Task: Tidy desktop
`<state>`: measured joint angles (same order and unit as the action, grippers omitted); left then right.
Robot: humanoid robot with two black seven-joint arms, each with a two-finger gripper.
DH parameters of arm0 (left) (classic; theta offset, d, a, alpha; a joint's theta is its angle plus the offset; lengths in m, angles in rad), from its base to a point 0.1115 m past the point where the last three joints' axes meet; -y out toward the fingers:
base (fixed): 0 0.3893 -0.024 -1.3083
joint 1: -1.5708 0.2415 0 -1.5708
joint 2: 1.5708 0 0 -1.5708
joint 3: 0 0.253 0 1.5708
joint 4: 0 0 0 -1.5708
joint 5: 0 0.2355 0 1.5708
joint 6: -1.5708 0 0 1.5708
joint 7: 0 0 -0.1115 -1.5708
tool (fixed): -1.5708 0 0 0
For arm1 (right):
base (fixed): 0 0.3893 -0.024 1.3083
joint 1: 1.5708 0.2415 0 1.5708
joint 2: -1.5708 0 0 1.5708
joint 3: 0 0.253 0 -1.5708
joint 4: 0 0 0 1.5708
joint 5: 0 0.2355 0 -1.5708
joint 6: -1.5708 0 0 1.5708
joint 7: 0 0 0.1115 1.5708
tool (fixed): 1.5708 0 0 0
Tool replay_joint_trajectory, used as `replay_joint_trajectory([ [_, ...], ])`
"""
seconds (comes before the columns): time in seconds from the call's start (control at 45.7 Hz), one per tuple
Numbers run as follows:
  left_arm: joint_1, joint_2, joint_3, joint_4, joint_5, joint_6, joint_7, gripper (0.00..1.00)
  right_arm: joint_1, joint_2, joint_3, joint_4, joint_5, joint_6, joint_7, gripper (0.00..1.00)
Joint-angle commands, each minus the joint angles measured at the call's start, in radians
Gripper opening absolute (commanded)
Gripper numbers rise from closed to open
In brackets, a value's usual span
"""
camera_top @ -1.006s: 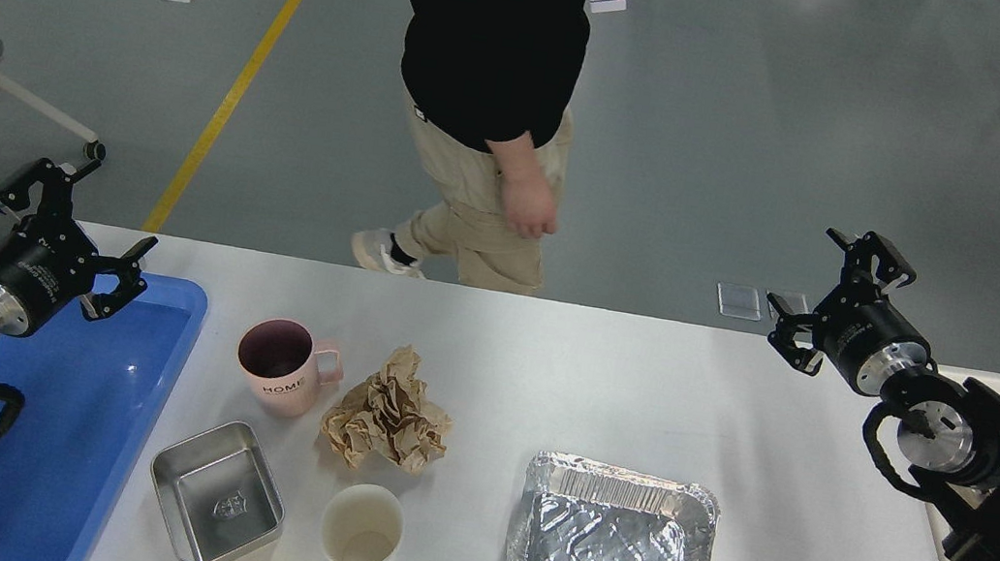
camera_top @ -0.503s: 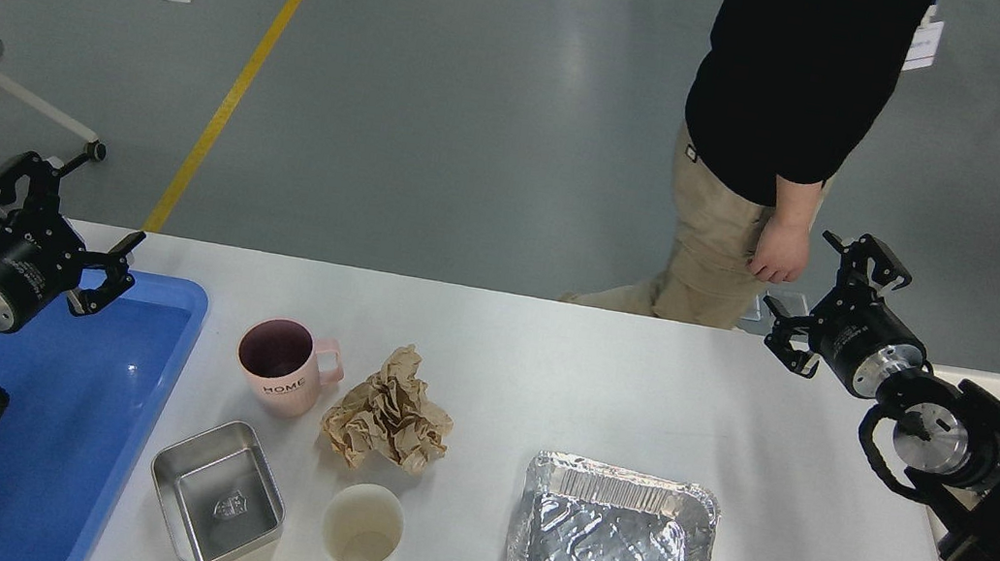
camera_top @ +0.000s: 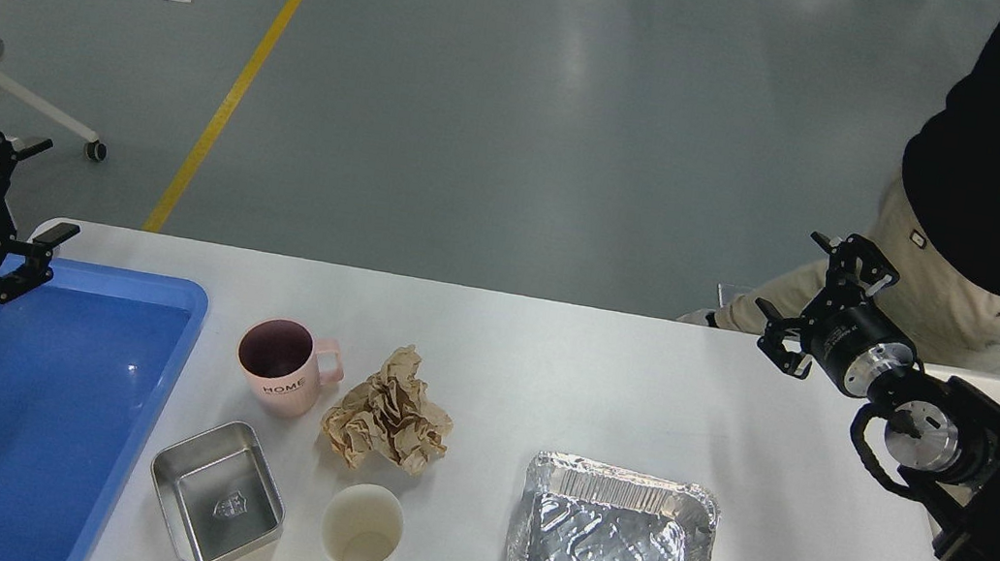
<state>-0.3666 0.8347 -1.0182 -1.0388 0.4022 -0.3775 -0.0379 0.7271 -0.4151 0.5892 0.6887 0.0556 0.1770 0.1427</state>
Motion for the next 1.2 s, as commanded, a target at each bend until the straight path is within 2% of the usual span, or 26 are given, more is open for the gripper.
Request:
replay_joint_trajectory([
  [0.0,-0.005,0.084,-0.003,-0.061,0.165,-0.004,-0.005,0.97,0.000,0.001,0.000,0.000,-0.008,-0.001,0.000,1.00],
  [0.087,-0.005,0.116,-0.002,-0.092,0.184,-0.014,-0.007,0.97,0.002,0.004,0.000,0.000,-0.011,-0.001,0.000,1.00],
  [0.24,0.023,0.240,0.018,-0.253,0.231,-0.001,-0.002,0.97,0.000,0.006,0.000,0.000,-0.011,-0.001,0.000,1.00],
  [0.372,0.035,0.348,0.082,-0.297,0.354,0.000,-0.010,0.97,0.002,-0.002,0.000,0.000,-0.011,-0.001,0.000,1.00],
  [0.437,0.048,0.386,0.099,-0.317,0.418,-0.001,-0.031,0.97,0.005,-0.002,0.000,0.000,-0.011,-0.001,0.000,1.00],
  [0.547,0.078,0.435,0.107,-0.326,0.515,-0.003,-0.092,0.97,0.005,-0.001,-0.002,0.000,-0.011,-0.002,0.000,1.00],
  [0.743,0.146,0.477,0.124,-0.380,0.668,-0.003,-0.149,0.97,0.008,0.009,-0.034,0.000,-0.013,-0.004,0.000,1.00],
  [0.918,0.198,0.478,0.150,-0.468,0.721,0.000,-0.146,0.97,0.014,0.002,-0.049,0.000,-0.013,-0.007,0.000,1.00],
  [1.181,0.202,0.552,0.153,-0.480,0.718,-0.021,-0.151,0.97,0.021,0.009,-0.057,-0.005,-0.013,-0.008,0.000,1.00],
])
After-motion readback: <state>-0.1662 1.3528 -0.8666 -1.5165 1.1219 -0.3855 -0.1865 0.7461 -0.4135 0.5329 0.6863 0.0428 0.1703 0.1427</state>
